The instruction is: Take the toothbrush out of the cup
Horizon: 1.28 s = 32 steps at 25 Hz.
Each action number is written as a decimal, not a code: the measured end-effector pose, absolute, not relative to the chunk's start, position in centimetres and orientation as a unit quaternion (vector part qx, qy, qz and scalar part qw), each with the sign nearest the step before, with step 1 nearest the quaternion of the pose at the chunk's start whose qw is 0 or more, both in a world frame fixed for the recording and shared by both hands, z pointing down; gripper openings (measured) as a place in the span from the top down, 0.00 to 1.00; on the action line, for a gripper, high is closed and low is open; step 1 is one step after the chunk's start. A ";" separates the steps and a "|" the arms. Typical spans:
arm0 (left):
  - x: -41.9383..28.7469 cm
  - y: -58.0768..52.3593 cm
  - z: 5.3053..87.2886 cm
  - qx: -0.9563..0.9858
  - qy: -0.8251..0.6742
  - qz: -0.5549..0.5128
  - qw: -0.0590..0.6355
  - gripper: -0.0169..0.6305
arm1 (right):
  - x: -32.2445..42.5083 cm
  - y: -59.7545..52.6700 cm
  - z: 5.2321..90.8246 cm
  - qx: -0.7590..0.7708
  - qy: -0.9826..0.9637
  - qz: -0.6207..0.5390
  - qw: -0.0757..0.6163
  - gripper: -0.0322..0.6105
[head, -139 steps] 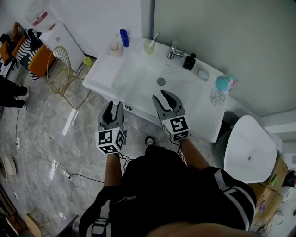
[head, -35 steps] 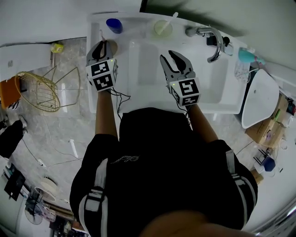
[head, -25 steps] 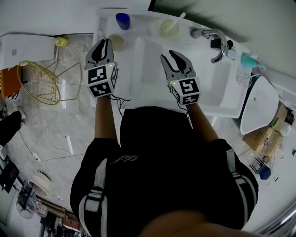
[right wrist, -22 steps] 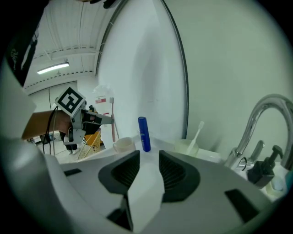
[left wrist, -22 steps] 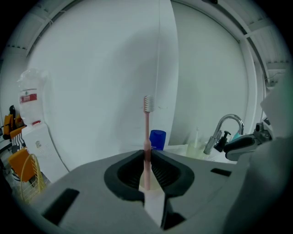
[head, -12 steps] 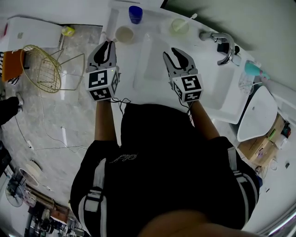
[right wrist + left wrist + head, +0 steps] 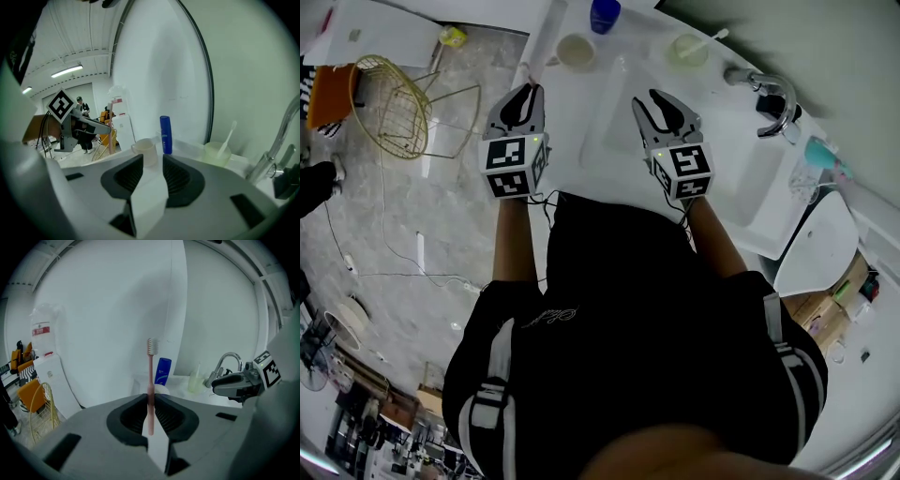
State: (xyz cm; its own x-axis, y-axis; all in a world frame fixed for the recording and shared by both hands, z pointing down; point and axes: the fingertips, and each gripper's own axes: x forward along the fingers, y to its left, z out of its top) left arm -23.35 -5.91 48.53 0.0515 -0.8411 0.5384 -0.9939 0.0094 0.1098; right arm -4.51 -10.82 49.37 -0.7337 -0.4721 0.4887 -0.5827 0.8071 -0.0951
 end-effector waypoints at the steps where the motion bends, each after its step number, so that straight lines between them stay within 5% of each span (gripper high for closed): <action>1: -23.2 -5.5 49.0 0.685 -0.666 0.162 0.247 0.89 | -4.7 -10.7 49.5 0.282 -0.924 0.122 0.228 0.74; 14: -21.3 -2.0 55.7 0.685 -0.609 0.209 0.342 0.89 | -5.1 -9.7 50.7 0.270 -0.923 0.131 0.242 0.74; 32: -20.2 -1.8 62.7 0.677 -0.570 0.275 0.376 0.89 | -3.6 -9.9 51.7 0.286 -0.912 0.140 0.259 0.74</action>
